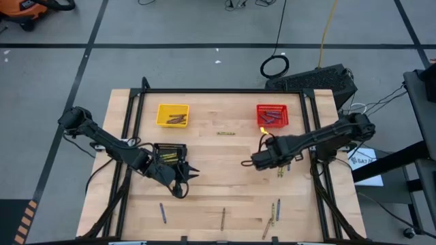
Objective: Sort crayons
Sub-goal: Put the green crayon into the black bin
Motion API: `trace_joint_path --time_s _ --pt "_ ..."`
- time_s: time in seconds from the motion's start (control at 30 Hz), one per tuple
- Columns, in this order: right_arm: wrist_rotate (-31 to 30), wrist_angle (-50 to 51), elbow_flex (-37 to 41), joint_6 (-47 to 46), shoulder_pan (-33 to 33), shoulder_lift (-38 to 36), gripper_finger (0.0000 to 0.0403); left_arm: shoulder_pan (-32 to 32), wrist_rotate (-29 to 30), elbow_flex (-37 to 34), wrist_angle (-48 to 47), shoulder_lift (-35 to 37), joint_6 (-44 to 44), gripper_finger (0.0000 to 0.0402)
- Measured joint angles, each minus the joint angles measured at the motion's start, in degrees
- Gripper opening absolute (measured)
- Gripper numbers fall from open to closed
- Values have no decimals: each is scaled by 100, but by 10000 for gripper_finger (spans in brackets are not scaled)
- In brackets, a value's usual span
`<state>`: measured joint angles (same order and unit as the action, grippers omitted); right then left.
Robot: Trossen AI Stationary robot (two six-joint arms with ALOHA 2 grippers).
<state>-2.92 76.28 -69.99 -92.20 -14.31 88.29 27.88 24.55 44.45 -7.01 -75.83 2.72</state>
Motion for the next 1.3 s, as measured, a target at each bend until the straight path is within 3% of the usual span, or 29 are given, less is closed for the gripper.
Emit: trace_joint_path --time_s 0.3,0.6,1.3 --pt "157 -1010 945 -725 -347 15 80 0 -37 0 0 0 2 67" --pt "321 -1334 1607 -1065 -460 4 80 0 -37 0 0 0 2 67" --pt "295 -1947 2261 -1189 -456 2 80 0 -36 0 1 0 2 66"
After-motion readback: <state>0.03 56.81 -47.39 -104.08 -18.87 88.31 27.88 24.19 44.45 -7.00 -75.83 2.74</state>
